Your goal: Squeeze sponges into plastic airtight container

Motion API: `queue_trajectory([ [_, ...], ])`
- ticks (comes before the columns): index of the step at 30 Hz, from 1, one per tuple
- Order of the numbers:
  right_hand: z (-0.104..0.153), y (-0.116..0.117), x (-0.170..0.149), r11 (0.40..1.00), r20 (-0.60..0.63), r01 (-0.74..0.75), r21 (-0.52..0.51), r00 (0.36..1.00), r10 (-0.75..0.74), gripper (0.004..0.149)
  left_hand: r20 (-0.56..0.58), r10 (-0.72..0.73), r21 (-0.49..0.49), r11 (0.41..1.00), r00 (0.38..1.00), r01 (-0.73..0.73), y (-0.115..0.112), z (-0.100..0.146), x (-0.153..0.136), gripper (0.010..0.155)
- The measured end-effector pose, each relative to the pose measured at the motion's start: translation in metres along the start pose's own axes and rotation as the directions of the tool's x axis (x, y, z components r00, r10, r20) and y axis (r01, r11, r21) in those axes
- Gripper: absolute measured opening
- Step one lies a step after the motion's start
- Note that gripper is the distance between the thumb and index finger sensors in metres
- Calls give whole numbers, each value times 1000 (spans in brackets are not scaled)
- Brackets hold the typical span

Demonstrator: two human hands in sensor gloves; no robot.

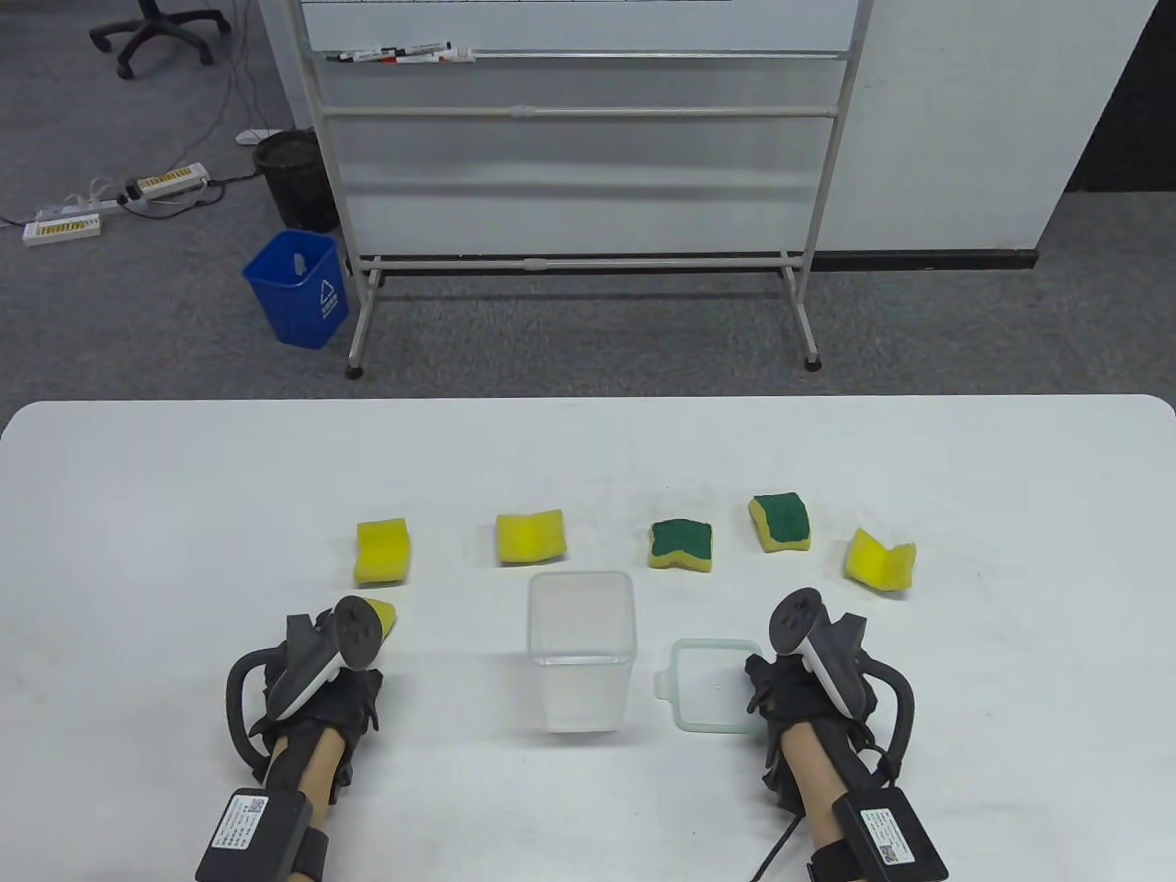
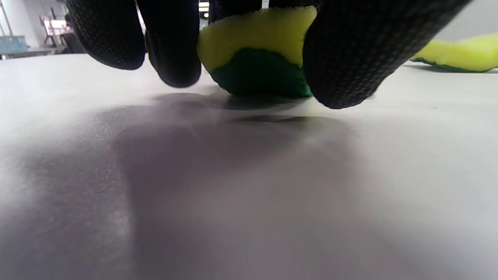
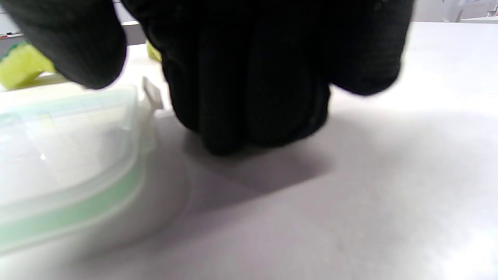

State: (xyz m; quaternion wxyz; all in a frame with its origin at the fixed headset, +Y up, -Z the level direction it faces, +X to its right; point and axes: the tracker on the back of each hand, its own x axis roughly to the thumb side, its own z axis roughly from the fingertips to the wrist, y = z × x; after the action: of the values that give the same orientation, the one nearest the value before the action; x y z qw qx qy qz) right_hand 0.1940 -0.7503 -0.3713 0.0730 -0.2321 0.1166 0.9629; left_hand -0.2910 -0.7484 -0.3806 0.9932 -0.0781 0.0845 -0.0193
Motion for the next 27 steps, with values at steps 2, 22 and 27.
queue_trajectory([
  [2,0,-2,-2,1000,-4,12,-3,1000,-12,62,-13,-11,41,999,1000,12,-3,-2,-1,67],
  [22,83,-110,23,694,532,680,-236,688,-493,71,290,805,202,477,517,-855,97,53,-5,49],
  [27,124,-134,70,585,731,811,-23,413,-544,73,486,811,55,345,327,-937,138,72,43,49],
])
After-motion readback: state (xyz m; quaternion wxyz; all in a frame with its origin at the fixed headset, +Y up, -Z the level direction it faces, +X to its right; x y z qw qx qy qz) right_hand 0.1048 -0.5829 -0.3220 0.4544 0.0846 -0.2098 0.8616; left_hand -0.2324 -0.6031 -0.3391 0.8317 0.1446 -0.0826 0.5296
